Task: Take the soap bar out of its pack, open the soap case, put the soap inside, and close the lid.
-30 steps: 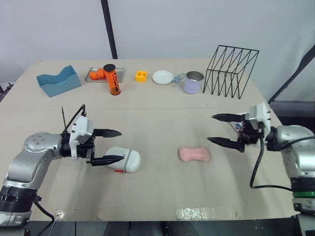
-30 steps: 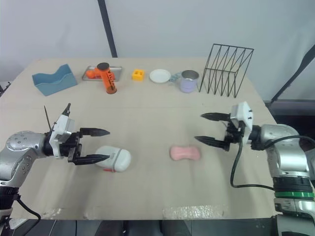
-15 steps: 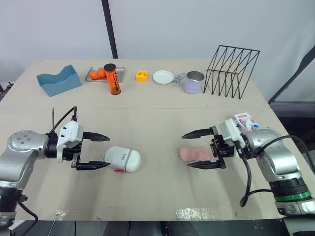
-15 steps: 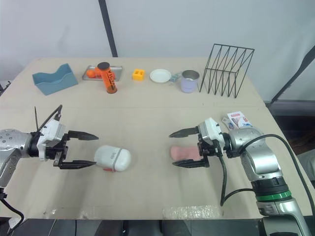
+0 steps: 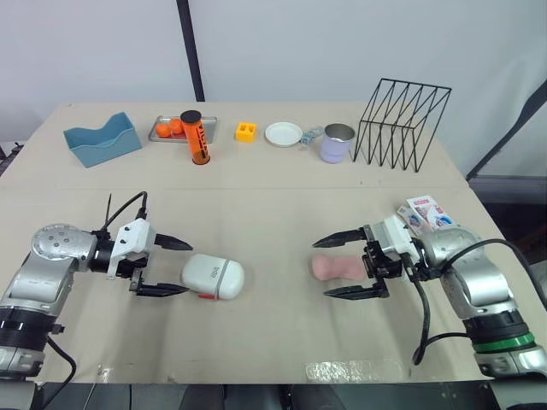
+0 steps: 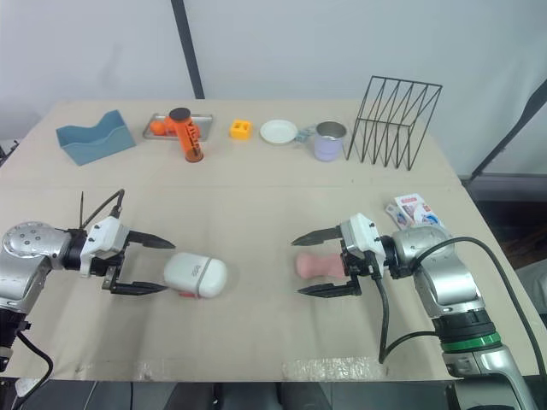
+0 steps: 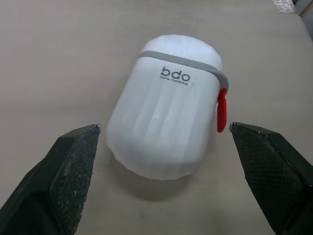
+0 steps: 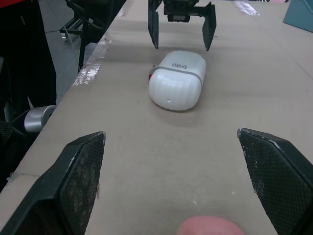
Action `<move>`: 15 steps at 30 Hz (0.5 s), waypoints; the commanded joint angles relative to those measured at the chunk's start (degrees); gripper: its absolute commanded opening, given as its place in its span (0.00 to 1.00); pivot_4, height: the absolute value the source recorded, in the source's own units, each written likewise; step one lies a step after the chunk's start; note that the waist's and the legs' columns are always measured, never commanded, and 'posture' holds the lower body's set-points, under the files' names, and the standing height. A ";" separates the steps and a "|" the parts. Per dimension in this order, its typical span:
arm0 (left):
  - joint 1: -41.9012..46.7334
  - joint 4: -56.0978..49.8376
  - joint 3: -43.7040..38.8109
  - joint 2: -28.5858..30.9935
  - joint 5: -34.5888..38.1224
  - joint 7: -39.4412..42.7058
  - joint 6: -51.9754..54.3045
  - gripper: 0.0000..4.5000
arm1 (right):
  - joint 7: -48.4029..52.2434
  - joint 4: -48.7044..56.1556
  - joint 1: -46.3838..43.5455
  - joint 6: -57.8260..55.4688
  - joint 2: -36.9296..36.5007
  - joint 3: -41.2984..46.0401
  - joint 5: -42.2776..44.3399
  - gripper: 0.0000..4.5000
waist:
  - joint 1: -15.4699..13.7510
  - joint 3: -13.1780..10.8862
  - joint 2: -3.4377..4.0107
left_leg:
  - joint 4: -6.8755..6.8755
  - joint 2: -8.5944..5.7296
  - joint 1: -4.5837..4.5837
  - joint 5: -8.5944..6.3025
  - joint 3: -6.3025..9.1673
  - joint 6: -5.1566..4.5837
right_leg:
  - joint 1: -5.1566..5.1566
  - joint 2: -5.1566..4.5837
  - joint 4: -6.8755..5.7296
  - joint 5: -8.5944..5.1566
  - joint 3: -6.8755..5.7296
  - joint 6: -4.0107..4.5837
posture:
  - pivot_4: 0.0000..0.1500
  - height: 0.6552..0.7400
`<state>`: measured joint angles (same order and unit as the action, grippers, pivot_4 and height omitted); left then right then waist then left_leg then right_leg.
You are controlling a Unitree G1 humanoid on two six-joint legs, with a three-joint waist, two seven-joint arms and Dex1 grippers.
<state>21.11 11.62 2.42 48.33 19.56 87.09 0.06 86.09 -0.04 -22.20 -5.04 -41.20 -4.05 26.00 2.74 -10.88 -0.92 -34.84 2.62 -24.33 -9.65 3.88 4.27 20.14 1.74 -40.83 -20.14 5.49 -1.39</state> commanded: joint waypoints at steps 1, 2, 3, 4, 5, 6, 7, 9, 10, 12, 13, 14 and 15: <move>2.57 2.95 0.54 -0.58 -1.10 1.55 -2.84 1.00 | 0.26 0.77 0.87 0.98 -1.13 1.73 0.51 0.99 | 0.00 0.00 0.00 | 0.01 0.00 0.00 0.00 0.00 0.00 | 0.01 0.01 -0.01 0.06 -0.01 0.11 | 1.00 1.00; 2.95 3.61 0.69 -0.72 -1.31 1.90 -3.29 1.00 | 0.18 0.76 0.95 1.01 -1.16 1.77 0.48 0.99 | 0.02 0.00 0.00 | 0.01 0.01 0.00 0.00 0.00 0.00 | 0.01 0.02 -0.01 0.07 -0.01 0.12 | 1.00 1.00; 3.42 4.46 1.10 -0.81 -1.79 2.46 -4.11 1.00 | 0.15 0.78 1.13 1.01 -1.25 1.87 0.50 0.99 | 0.02 0.00 0.00 | 0.00 0.01 0.00 0.00 0.00 0.00 | 0.02 0.02 -0.02 0.07 0.00 0.12 | 1.00 1.00; 3.87 5.34 1.49 -0.92 -2.18 3.02 -4.84 1.00 | 0.13 0.76 1.27 1.05 -1.30 1.92 0.49 0.99 | 0.02 0.00 0.00 | -0.01 0.01 0.00 0.00 0.00 0.01 | 0.02 0.02 -0.05 0.07 0.00 0.12 | 1.00 1.00; 4.41 6.33 1.93 -1.19 -2.59 3.41 -5.57 1.00 | 0.14 0.78 1.44 1.10 -1.40 1.99 0.50 0.99 | 0.01 0.00 0.00 | -0.01 0.00 0.00 0.00 0.00 0.01 | 0.02 0.02 -0.05 0.07 0.01 0.12 | 1.00 1.00; 4.89 7.20 2.31 -1.41 -2.87 3.75 -6.20 1.00 | 0.11 0.81 1.55 1.13 -1.46 2.04 0.51 0.99 | 0.01 0.00 0.00 | -0.01 0.00 0.00 0.01 0.00 0.01 | 0.02 0.02 -0.06 0.07 -0.01 0.12 | 1.00 1.00; 5.24 7.83 2.50 -1.58 -3.03 3.97 -6.59 1.00 | 0.08 0.80 1.55 1.14 -1.47 2.03 0.50 0.99 | 0.01 0.00 0.00 | -0.01 0.00 0.00 0.00 0.00 0.01 | 0.02 0.02 -0.05 0.07 -0.01 0.12 | 1.00 1.00; 5.99 9.09 2.89 -2.12 -3.54 4.38 -7.34 1.00 | -0.11 0.80 1.56 1.20 -1.46 2.07 0.46 0.99 | 0.01 0.00 0.00 | -0.01 -0.01 0.00 0.00 0.00 0.01 | 0.02 0.02 -0.05 0.06 -0.01 0.11 | 1.00 1.00; 6.34 9.61 3.09 -2.41 -3.76 4.51 -7.61 1.00 | -0.23 0.84 1.58 1.17 -1.45 2.16 0.54 0.99 | 0.00 0.00 0.00 | -0.01 0.00 0.00 0.00 0.00 0.00 | 0.02 0.02 -0.05 0.06 0.00 0.11 | 1.00 1.00; 7.04 10.67 3.58 -2.99 -4.09 4.70 -8.14 1.00 | -0.47 0.97 1.65 0.80 -1.45 2.37 0.86 0.99 | 0.01 0.00 0.00 | -0.01 0.00 -0.01 0.00 0.00 0.00 | 0.02 0.02 -0.06 0.07 -0.01 0.12 | 1.00 1.00; 7.36 11.13 3.81 -3.22 -4.22 4.85 -8.42 1.00 | -0.54 1.03 1.64 0.66 -1.45 2.41 0.96 0.99 | 0.01 0.00 0.00 | -0.01 0.00 -0.01 0.00 0.01 0.00 | 0.02 0.02 -0.06 0.07 -0.01 0.12 | 1.00 1.00; 7.59 11.47 3.98 -3.39 -4.33 4.96 -8.60 1.00 | -0.58 1.09 1.66 0.55 -1.45 2.43 1.02 0.99 | 0.01 0.00 0.00 | -0.02 0.00 -0.01 0.00 0.00 0.01 | 0.02 0.02 -0.06 0.07 -0.01 0.12 | 1.00 1.00; 7.72 11.64 4.11 -3.53 -4.38 5.13 -8.69 1.00 | -0.64 1.10 1.69 0.52 -1.45 2.46 1.02 0.99 | 0.01 0.00 0.00 | -0.01 0.00 -0.01 0.00 0.00 0.01 | 0.02 0.02 -0.06 0.07 -0.01 0.12 | 1.00 1.00</move>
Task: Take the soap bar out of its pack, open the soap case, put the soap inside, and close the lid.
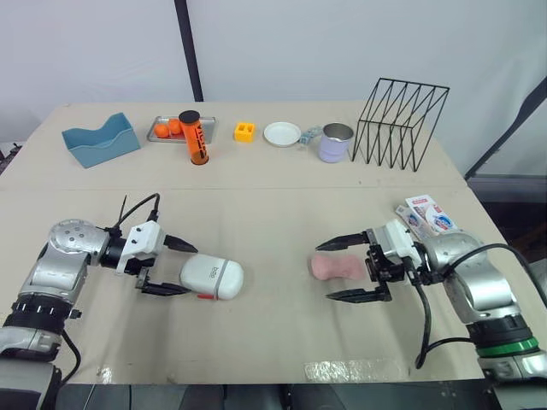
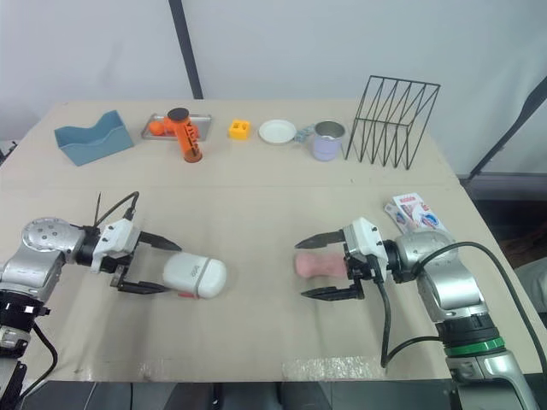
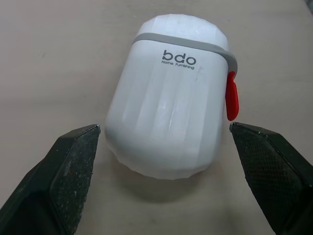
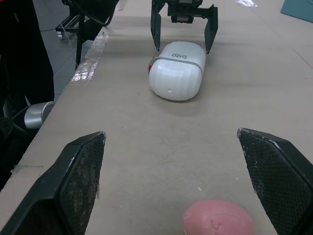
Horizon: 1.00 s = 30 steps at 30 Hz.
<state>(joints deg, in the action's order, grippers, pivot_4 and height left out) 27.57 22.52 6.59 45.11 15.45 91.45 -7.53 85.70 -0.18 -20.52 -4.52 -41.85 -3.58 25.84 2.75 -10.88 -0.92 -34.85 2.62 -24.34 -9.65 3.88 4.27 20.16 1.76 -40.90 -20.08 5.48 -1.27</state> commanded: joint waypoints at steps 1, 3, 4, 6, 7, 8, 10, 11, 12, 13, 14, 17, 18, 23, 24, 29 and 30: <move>1.38 0.86 0.15 -0.36 -0.28 0.90 -1.26 1.00 | -0.40 1.15 -0.03 0.02 -0.76 2.03 1.13 0.99 | 0.00 0.00 0.00 | 0.00 0.00 0.00 0.00 0.00 0.00 | 0.00 0.00 -0.01 0.00 -0.01 0.00 | 1.00 1.00; 1.34 0.59 0.47 -0.33 -0.14 1.04 -1.20 1.00 | -0.70 0.86 -0.19 0.01 -0.70 2.09 1.00 0.99 | 0.00 0.00 0.00 | 0.00 0.00 0.00 0.00 0.00 0.00 | 0.00 0.00 -0.01 0.00 0.00 0.00 | 1.00 1.00; 1.19 0.25 0.57 -0.27 0.03 1.05 -1.00 1.00 | -0.84 0.79 -0.25 -0.01 -0.70 2.10 0.98 0.99 | 0.00 0.00 0.00 | -0.01 0.00 0.00 0.00 0.00 0.00 | 0.00 0.00 -0.01 0.00 0.00 0.00 | 1.00 1.00; 0.90 -0.27 0.65 -0.20 0.28 1.05 -0.77 1.00 | -0.99 0.82 -0.26 -0.06 -0.74 2.07 1.03 0.99 | 0.00 0.00 0.00 | 0.00 0.00 0.00 0.00 0.00 0.00 | 0.00 0.00 -0.01 0.00 0.00 0.00 | 1.00 1.00; 0.89 -0.33 0.70 -0.15 0.37 1.05 -0.74 1.00 | -1.06 0.83 -0.33 -0.12 -0.75 2.03 1.06 0.99 | 0.00 0.00 0.00 | 0.00 0.00 0.00 0.00 0.00 0.00 | 0.00 0.00 -0.01 0.00 0.00 0.00 | 1.00 1.00; 0.67 -0.50 0.78 -0.08 0.42 1.05 -0.78 1.00 | -1.10 0.82 -0.40 -0.17 -0.75 1.98 1.05 0.99 | 0.00 0.00 0.00 | -0.01 0.00 0.00 0.00 0.00 0.00 | 0.00 0.00 -0.01 0.00 0.00 0.00 | 1.00 1.00; 0.30 -0.88 0.89 0.05 0.53 1.05 -0.72 1.00 | -1.14 0.78 -0.56 -0.31 -0.76 1.89 1.02 0.99 | 0.00 0.00 0.00 | -0.01 0.00 0.00 0.00 0.00 0.00 | 0.00 0.00 -0.02 0.00 0.00 0.00 | 1.00 1.00; 0.11 -1.15 0.90 0.08 0.58 1.05 -0.64 1.00 | -1.17 0.71 -0.66 -0.31 -0.72 1.83 0.95 0.99 | 0.00 0.00 0.00 | -0.01 0.00 0.00 0.00 0.00 0.00 | 0.00 0.00 -0.02 0.00 0.00 0.00 | 1.00 1.00; -0.07 -1.48 0.91 0.15 0.66 1.05 -0.48 1.00 | -1.19 0.63 -0.79 -0.36 -0.68 1.77 0.91 0.99 | 0.00 0.00 0.00 | -0.01 0.00 0.00 0.00 0.01 0.00 | 0.00 0.00 -0.02 0.00 0.00 0.00 | 1.00 1.00; -0.35 -1.95 0.89 0.21 0.75 1.05 -0.33 1.00 | -1.23 0.54 -0.92 -0.42 -0.62 1.69 0.86 0.99 | 0.00 0.00 0.00 | -0.01 0.00 0.00 0.00 0.00 0.00 | 0.00 0.00 -0.02 0.00 0.00 0.00 | 1.00 1.00; -0.64 -2.39 0.81 0.20 0.77 1.05 -0.26 1.00 | -1.26 0.47 -1.03 -0.45 -0.55 1.60 0.81 0.99 | 0.00 0.00 0.00 | -0.01 0.00 0.00 0.00 0.01 0.00 | 0.00 0.00 -0.02 0.00 0.00 0.00 | 1.00 1.00; -1.53 -3.60 0.49 0.05 0.81 0.93 -0.09 1.00 | -1.36 0.33 -1.29 -0.49 -0.33 1.31 0.63 0.99 | 0.01 0.00 0.00 | -0.01 0.01 0.00 0.00 0.01 0.00 | 0.00 0.00 -0.02 0.00 0.00 0.00 | 1.00 1.00; -1.89 -3.96 0.40 0.07 0.86 0.78 0.13 1.00 | -1.38 0.38 -1.37 -0.59 -0.24 1.20 0.64 0.99 | 0.01 0.00 0.00 | -0.02 0.01 0.00 0.00 0.01 0.00 | 0.00 0.00 -0.03 0.00 0.00 0.00 | 1.00 1.00; -3.01 -4.56 0.09 0.30 0.40 -0.09 0.05 1.00 | -1.36 0.55 -1.45 -0.95 -0.16 1.02 0.68 0.99 | 0.01 0.00 0.00 | -0.02 0.01 0.00 0.00 0.01 0.00 | 0.00 0.00 -0.03 0.00 0.00 0.00 | 1.00 1.00; -3.09 -4.19 0.04 0.34 0.00 -0.49 -0.42 1.00 | -1.34 0.48 -1.53 -0.99 -0.13 0.94 0.62 0.99 | 0.01 0.00 0.00 | -0.02 0.01 0.00 0.00 0.01 0.00 | 0.00 0.00 -0.03 0.00 0.00 0.00 | 1.00 1.00; -3.98 -4.23 -0.57 0.26 -0.23 -2.41 -0.49 1.00 | -1.43 0.64 -1.87 -1.36 0.01 0.78 0.54 0.99 | 0.01 0.00 0.00 | -0.02 0.01 0.00 0.00 0.01 0.00 | 0.00 0.00 -0.03 0.00 0.00 0.00 | 1.00 1.00; -4.07 -4.37 -0.73 0.16 -0.13 -2.86 -0.26 1.00 | -1.43 0.58 -2.03 -1.44 0.04 0.77 0.52 0.99 | 0.01 0.00 0.00 | -0.02 0.01 0.00 0.00 0.01 0.00 | 0.00 0.00 -0.03 0.00 0.00 0.00 | 1.00 1.00</move>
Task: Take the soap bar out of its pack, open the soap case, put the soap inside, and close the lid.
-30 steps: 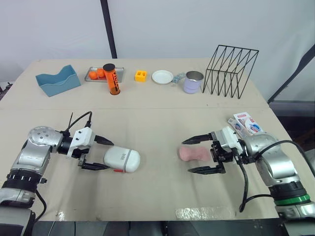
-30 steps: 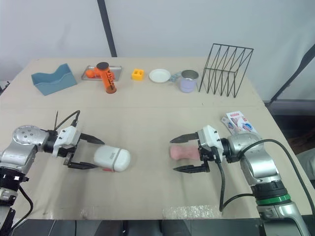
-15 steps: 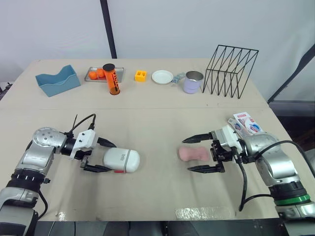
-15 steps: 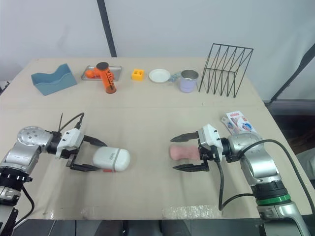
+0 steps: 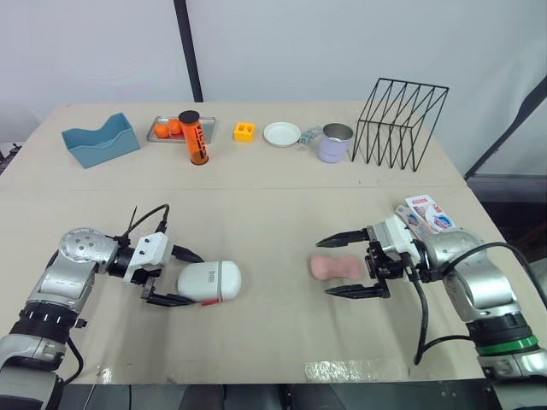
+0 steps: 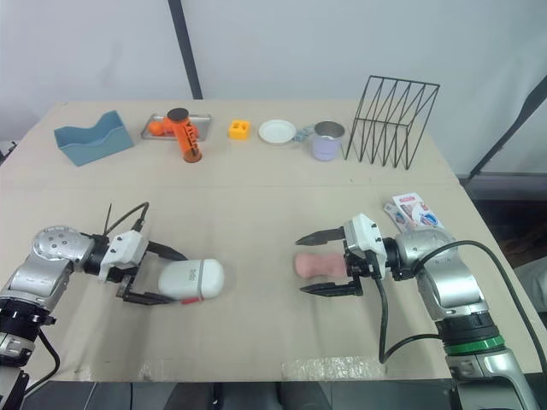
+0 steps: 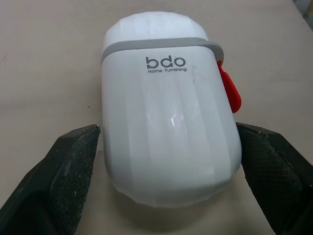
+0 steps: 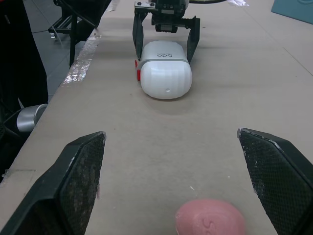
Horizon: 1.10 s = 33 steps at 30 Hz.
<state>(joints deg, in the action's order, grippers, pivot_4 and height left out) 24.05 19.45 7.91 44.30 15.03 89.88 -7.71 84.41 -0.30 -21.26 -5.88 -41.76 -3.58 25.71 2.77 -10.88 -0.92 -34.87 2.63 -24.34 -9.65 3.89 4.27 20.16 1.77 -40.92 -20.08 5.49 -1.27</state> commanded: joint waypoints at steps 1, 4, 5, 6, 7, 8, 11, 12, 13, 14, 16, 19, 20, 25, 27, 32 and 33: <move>-0.68 -1.49 -2.11 0.95 0.37 -1.56 0.05 1.00 | -0.12 0.69 -1.34 -0.11 -0.06 0.80 0.65 0.99 | 0.00 0.00 0.00 | 0.00 0.00 0.00 0.00 0.00 0.00 | 0.00 0.00 0.00 0.00 0.00 0.00 | 1.00 1.00; -1.21 -2.25 -2.19 1.02 0.81 -1.98 0.55 1.00 | -0.07 0.56 -1.46 -0.20 -0.12 0.86 0.58 0.99 | -0.01 0.00 0.00 | 0.00 0.00 0.00 0.00 0.01 0.00 | 0.00 0.00 0.00 0.00 -0.01 0.00 | 1.00 1.00; -1.42 -2.55 -2.22 1.07 0.91 -2.05 0.64 1.00 | -0.07 0.62 -1.42 -0.26 -0.16 0.89 0.60 0.99 | -0.01 0.00 0.00 | 0.00 0.00 0.00 0.00 0.01 0.00 | 0.00 -0.01 -0.01 0.00 -0.01 0.00 | 1.00 1.00; -1.57 -2.79 -2.25 1.10 1.03 -2.07 0.82 1.00 | -0.07 0.64 -1.43 -0.32 -0.18 0.89 0.61 0.99 | -0.01 0.00 0.00 | 0.00 0.00 0.00 0.00 0.01 0.00 | 0.00 -0.01 -0.01 0.00 -0.01 0.00 | 1.00 1.00; -1.67 -2.98 -2.30 1.10 1.08 -2.09 0.97 1.00 | -0.07 0.65 -1.44 -0.36 -0.18 0.89 0.61 0.99 | -0.01 0.00 0.00 | 0.00 0.00 0.00 0.00 0.01 0.00 | 0.00 0.00 0.00 0.00 -0.01 0.00 | 1.00 1.00; -1.79 -3.18 -2.36 1.09 1.10 -2.15 1.06 1.00 | -0.07 0.70 -1.42 -0.43 -0.20 0.90 0.63 0.99 | -0.01 0.00 0.00 | 0.00 0.00 0.00 0.00 0.01 0.00 | 0.00 0.00 0.00 0.00 -0.01 0.00 | 1.00 1.00; -2.16 -3.80 -2.48 0.91 1.12 -2.38 1.21 1.00 | -0.14 0.36 -1.91 -0.55 -0.02 0.72 0.44 0.99 | -0.01 0.00 0.00 | 0.00 0.00 0.00 0.00 0.01 0.00 | 0.00 0.00 0.00 0.00 -0.01 0.00 | 1.00 1.00; -2.26 -3.91 -2.44 0.81 1.01 -2.47 1.03 1.00 | -0.17 0.35 -1.99 -0.64 0.02 0.70 0.43 0.99 | -0.01 0.00 0.00 | 0.00 0.00 0.00 0.00 0.01 0.00 | 0.00 0.00 0.00 0.00 -0.01 0.00 | 1.00 1.00; -2.29 -3.92 -2.36 0.71 0.88 -2.55 0.88 1.00 | -0.20 0.34 -2.06 -0.73 0.06 0.68 0.43 0.99 | 0.00 0.00 0.00 | 0.00 0.00 0.00 0.00 0.01 0.00 | 0.00 0.00 -0.01 0.00 0.00 0.00 | 1.00 1.00; -2.38 -4.02 -2.31 0.69 0.80 -2.60 0.84 1.00 | -0.25 0.43 -2.04 -0.79 0.08 0.68 0.46 0.99 | -0.01 0.00 0.00 | 0.00 0.00 0.00 0.00 0.01 0.00 | 0.00 0.00 -0.01 0.00 -0.01 0.00 | 1.00 1.00; -2.52 -4.20 -2.24 0.72 0.74 -2.62 0.92 1.00 | -0.36 0.60 -1.96 -0.92 0.09 0.69 0.51 0.99 | -0.01 0.00 0.00 | 0.00 0.00 0.00 0.00 0.01 0.00 | 0.00 0.00 -0.01 0.00 -0.01 0.00 | 1.00 1.00; -2.88 -4.42 -2.07 0.89 0.57 -2.58 0.98 1.00 | -0.58 1.04 -1.58 -1.17 0.03 0.75 0.67 0.99 | -0.01 0.00 0.00 | 0.00 0.00 0.00 0.00 0.01 0.00 | 0.00 0.00 -0.01 0.00 -0.01 0.00 | 1.00 1.00; -2.93 -4.35 -2.04 0.90 0.48 -2.59 0.96 1.00 | -0.64 1.07 -1.52 -1.19 0.04 0.73 0.63 0.99 | -0.01 0.00 0.00 | 0.00 0.00 0.00 0.00 0.01 0.00 | 0.00 0.00 -0.01 0.00 -0.01 0.00 | 1.00 1.00; -2.74 -3.56 -1.98 0.82 -0.28 -2.95 0.33 1.00 | -0.87 1.26 -1.33 -1.36 0.02 0.73 0.62 0.99 | -0.01 0.00 0.00 | 0.00 0.00 0.00 0.00 0.01 0.00 | 0.00 0.00 -0.01 0.00 -0.01 0.00 | 1.00 1.00; -2.53 -3.30 -1.93 0.70 -0.51 -3.18 0.22 1.00 | -0.84 1.16 -1.37 -1.32 0.03 0.72 0.57 0.99 | -0.01 0.00 0.00 | 0.00 0.00 0.00 0.00 0.01 0.00 | 0.00 0.00 0.00 0.00 -0.01 0.00 | 1.00 1.00; -2.40 -3.19 -1.96 0.69 -0.96 -3.52 -0.10 1.00 | -0.80 0.80 -1.54 -1.22 0.07 0.70 0.46 0.99 | -0.01 0.00 0.00 | 0.00 0.00 0.00 0.00 0.01 0.00 | 0.00 0.00 -0.01 0.00 -0.01 0.00 | 1.00 1.00; -2.33 -3.13 -1.97 0.67 -1.07 -3.59 -0.22 1.00 | -0.78 0.78 -1.53 -1.24 0.08 0.69 0.47 0.99 | -0.01 0.00 0.00 | 0.00 0.00 0.00 0.00 0.01 0.00 | 0.00 0.00 -0.01 0.00 -0.01 0.00 | 1.00 1.00</move>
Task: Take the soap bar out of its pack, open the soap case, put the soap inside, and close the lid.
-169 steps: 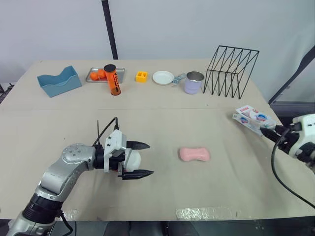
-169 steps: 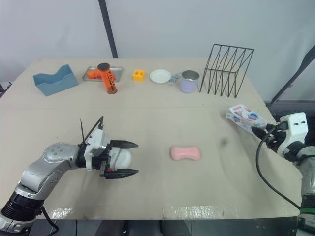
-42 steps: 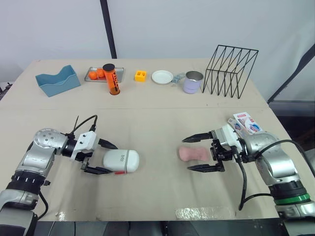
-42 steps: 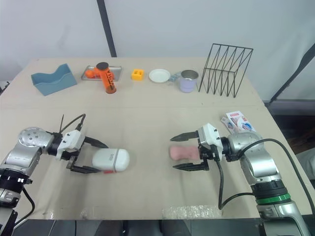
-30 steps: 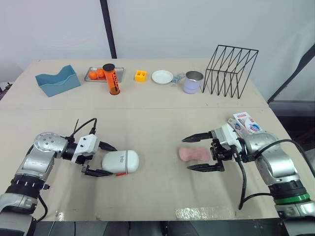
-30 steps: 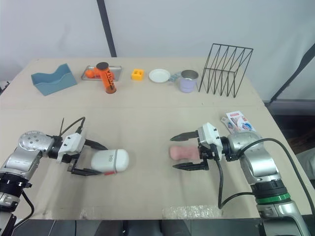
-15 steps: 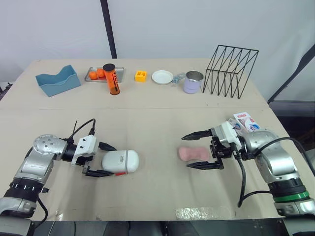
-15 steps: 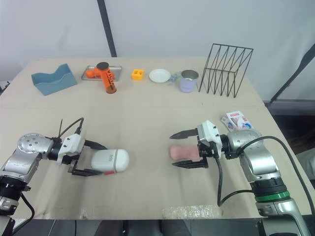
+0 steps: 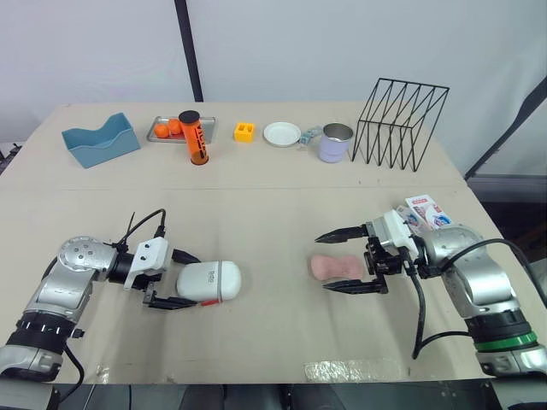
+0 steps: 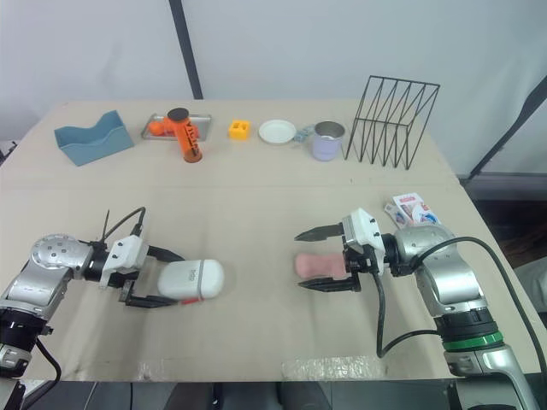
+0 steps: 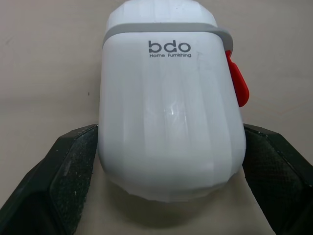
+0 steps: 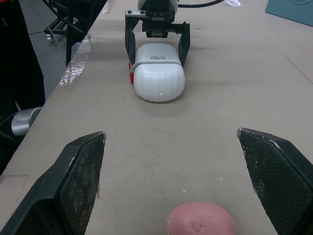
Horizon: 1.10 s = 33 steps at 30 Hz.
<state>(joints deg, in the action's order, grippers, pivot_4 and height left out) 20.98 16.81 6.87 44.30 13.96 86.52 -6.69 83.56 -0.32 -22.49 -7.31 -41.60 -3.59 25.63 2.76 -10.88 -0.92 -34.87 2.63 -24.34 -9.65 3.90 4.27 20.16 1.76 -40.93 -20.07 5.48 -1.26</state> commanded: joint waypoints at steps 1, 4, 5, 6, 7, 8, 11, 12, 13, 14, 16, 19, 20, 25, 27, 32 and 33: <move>0.77 -0.46 -0.93 0.67 -0.07 -0.31 -1.38 1.00 | 0.08 0.85 -0.22 0.16 -0.08 0.67 0.57 0.99 | 0.00 0.00 0.00 | 0.00 0.00 0.00 0.00 0.00 0.00 | 0.00 0.00 0.00 0.00 0.00 0.00 | 1.00 1.00; 0.91 -0.28 -0.85 0.64 -0.23 -0.42 -1.71 1.00 | 0.12 0.88 -0.09 0.17 -0.04 0.61 0.58 0.99 | 0.00 0.00 0.00 | 0.00 0.00 0.00 0.00 0.00 0.00 | 0.00 0.00 0.00 0.00 0.00 0.00 | 1.00 1.00; 0.97 -0.23 -0.85 0.59 -0.26 -0.46 -1.82 1.00 | 0.15 0.81 -0.09 0.21 -0.03 0.60 0.56 0.99 | 0.00 0.00 0.00 | 0.00 0.00 0.00 0.00 0.00 0.00 | 0.00 0.00 0.00 0.00 0.00 0.00 | 1.00 1.00; 1.01 -0.23 -0.86 0.56 -0.24 -0.43 -1.84 1.00 | 0.18 0.75 -0.09 0.24 -0.03 0.59 0.54 0.99 | 0.00 0.00 0.00 | 0.00 0.00 0.00 0.00 0.00 0.00 | 0.00 0.00 0.00 0.00 0.00 0.00 | 1.00 1.00; 1.07 -0.21 -0.85 0.53 -0.19 -0.37 -1.84 1.00 | 0.20 0.69 -0.11 0.25 -0.02 0.59 0.54 0.99 | 0.00 0.00 0.00 | 0.00 0.00 0.00 0.00 0.00 0.00 | 0.00 0.00 0.00 0.00 0.00 0.00 | 1.00 1.00; 1.12 -0.18 -0.83 0.49 -0.15 -0.31 -1.82 1.00 | 0.22 0.62 -0.14 0.26 -0.01 0.59 0.53 0.99 | 0.00 0.00 0.00 | 0.00 0.00 0.00 0.00 0.00 0.00 | 0.00 0.00 0.00 0.00 0.00 0.00 | 1.00 1.00; 1.25 -0.10 -0.82 0.40 -0.16 -0.43 -1.71 0.88 | 0.26 0.42 -0.16 0.41 0.01 0.59 0.44 1.00 | 0.00 0.00 0.00 | 0.00 0.00 0.00 0.00 0.00 0.00 | 0.00 0.00 0.00 0.00 0.00 0.00 | 1.00 1.00; 1.26 -0.11 -0.86 0.38 -0.18 -0.56 -1.62 0.81 | 0.24 0.41 -0.12 0.41 0.01 0.60 0.43 1.00 | 0.00 0.00 0.00 | 0.00 0.00 0.00 0.00 0.00 0.00 | 0.00 0.00 0.00 0.00 0.00 0.00 | 1.00 1.00; 1.27 -0.20 -0.92 0.33 -0.10 -0.73 -1.32 0.77 | 0.22 0.45 -0.03 0.46 0.00 0.62 0.41 1.00 | 0.00 0.00 0.00 | 0.00 0.00 0.00 0.00 0.00 0.00 | 0.00 0.00 0.00 0.00 0.00 0.00 | 1.00 1.00; 1.27 -0.28 -0.96 0.30 -0.05 -0.87 -1.14 0.77 | 0.21 0.52 0.07 0.47 -0.02 0.63 0.41 1.00 | 0.00 0.00 0.00 | 0.00 0.00 0.00 0.00 0.00 0.00 | 0.00 0.00 0.00 0.00 0.00 0.00 | 1.00 1.00; 1.37 -0.22 -0.94 0.25 -0.08 -1.07 -1.07 0.77 | 0.20 0.48 0.13 0.54 0.00 0.61 0.37 1.00 | 0.00 0.00 0.00 | 0.00 0.00 0.00 0.00 0.00 0.00 | 0.00 0.00 0.00 0.00 0.00 0.00 | 1.00 1.00; 1.64 0.09 -0.90 0.13 -0.28 -1.48 -1.45 0.77 | 0.23 0.35 0.08 0.59 0.05 0.55 0.30 1.00 | 0.00 0.00 0.00 | 0.00 0.00 0.00 0.00 0.00 0.00 | 0.00 0.00 0.00 0.00 0.00 0.00 | 1.00 1.00; 1.75 0.23 -0.90 0.07 -0.34 -1.62 -1.66 0.77 | 0.20 0.38 0.07 0.49 0.06 0.54 0.32 1.00 | 0.00 0.00 0.00 | 0.00 0.00 0.00 0.00 0.00 0.00 | 0.00 0.00 0.00 0.00 0.00 0.00 | 1.00 1.00; 2.18 0.43 -1.27 -0.33 -0.11 -1.80 -3.47 0.77 | -2.00 3.21 -0.10 -6.05 -0.06 1.30 3.34 1.00 | 0.00 0.00 0.00 | 0.00 0.00 0.00 0.00 0.00 0.00 | 0.00 0.00 0.00 0.00 0.00 0.00 | 1.00 1.00; 2.33 -0.02 -1.83 -0.57 0.22 -2.31 -4.83 0.77 | -5.07 5.91 -0.83 -13.58 -0.44 1.64 6.01 1.00 | 0.00 0.00 0.00 | 0.00 0.00 0.00 0.00 0.00 0.00 | 0.00 0.00 -0.01 0.00 0.00 0.01 | 1.00 1.00; 1.56 -5.02 -2.54 -1.63 1.67 -4.49 -7.00 0.77 | -15.39 12.81 -3.34 -34.81 -1.65 1.26 11.36 1.00 | -0.01 0.00 0.00 | 0.00 0.01 -0.01 0.00 0.00 0.01 | 0.01 -0.01 -0.03 0.01 0.02 0.01 | 1.00 1.00; 1.30 -6.44 -2.67 -2.23 1.92 -5.59 -6.99 0.77 | -17.88 13.93 -4.00 -40.15 -1.68 1.35 13.10 1.00 | -0.02 0.01 -0.01 | -0.01 0.01 -0.02 0.01 0.02 0.01 | 0.02 -0.01 -0.03 0.01 0.00 0.01 | 1.00 1.00</move>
<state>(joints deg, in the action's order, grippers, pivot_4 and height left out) 22.21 13.96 6.21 42.60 14.17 82.57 -12.63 69.89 9.88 -25.07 -38.96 -42.69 -3.58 35.02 2.74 -10.87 -0.93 -34.88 2.63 -24.37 -9.64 3.92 4.28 20.18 1.75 -40.94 -20.07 5.48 -1.25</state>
